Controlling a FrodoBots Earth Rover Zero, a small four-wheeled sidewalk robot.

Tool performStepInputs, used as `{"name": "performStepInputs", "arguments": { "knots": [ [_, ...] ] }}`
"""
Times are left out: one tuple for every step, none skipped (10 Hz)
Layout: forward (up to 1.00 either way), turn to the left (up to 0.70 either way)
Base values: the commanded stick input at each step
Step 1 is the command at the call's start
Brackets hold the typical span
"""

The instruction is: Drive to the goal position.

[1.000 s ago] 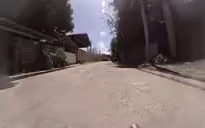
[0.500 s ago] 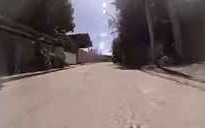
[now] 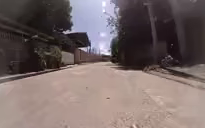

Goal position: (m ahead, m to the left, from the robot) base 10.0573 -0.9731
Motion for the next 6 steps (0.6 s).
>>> {"name": "performStepInputs", "arguments": {
  "knots": [
    [1.0, 0.0],
    [1.0, 0.0],
    [1.0, 0.0],
    [1.0, 0.0],
    [1.0, 0.0],
    [1.0, 0.0]
  ]
}}
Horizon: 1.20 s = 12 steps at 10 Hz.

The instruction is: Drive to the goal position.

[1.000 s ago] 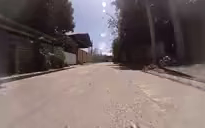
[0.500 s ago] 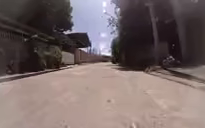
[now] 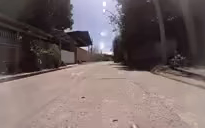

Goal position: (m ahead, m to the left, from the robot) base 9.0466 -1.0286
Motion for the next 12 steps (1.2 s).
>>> {"name": "performStepInputs", "arguments": {
  "knots": [
    [1.0, 0.0],
    [1.0, 0.0],
    [1.0, 0.0],
    [1.0, 0.0],
    [1.0, 0.0],
    [1.0, 0.0],
    [1.0, 0.0],
    [1.0, 0.0],
    [1.0, 0.0],
    [1.0, 0.0],
    [1.0, 0.0],
    [1.0, 0.0]
  ]
}}
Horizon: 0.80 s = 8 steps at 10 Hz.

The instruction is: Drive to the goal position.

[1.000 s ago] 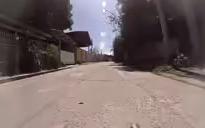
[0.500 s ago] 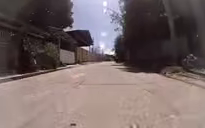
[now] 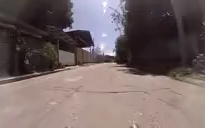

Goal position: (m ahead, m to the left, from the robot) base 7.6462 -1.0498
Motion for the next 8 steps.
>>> {"name": "performStepInputs", "arguments": {
  "knots": [
    [1.0, -0.15],
    [1.0, -0.27],
    [1.0, -0.27],
    [1.0, -0.27],
    [1.0, -0.27],
    [1.0, -0.27],
    [1.0, -0.27],
    [1.0, -0.27]
  ]
}}
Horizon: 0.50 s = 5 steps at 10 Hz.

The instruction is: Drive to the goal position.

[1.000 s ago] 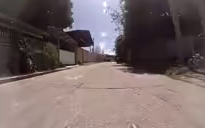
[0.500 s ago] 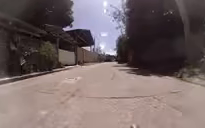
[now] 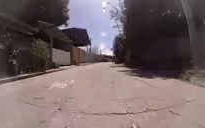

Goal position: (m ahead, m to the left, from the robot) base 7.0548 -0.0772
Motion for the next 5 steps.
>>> {"name": "performStepInputs", "arguments": {
  "knots": [
    [1.0, -0.27],
    [1.0, -0.22],
    [1.0, 0.0],
    [1.0, 0.0],
    [1.0, 0.0]
  ]
}}
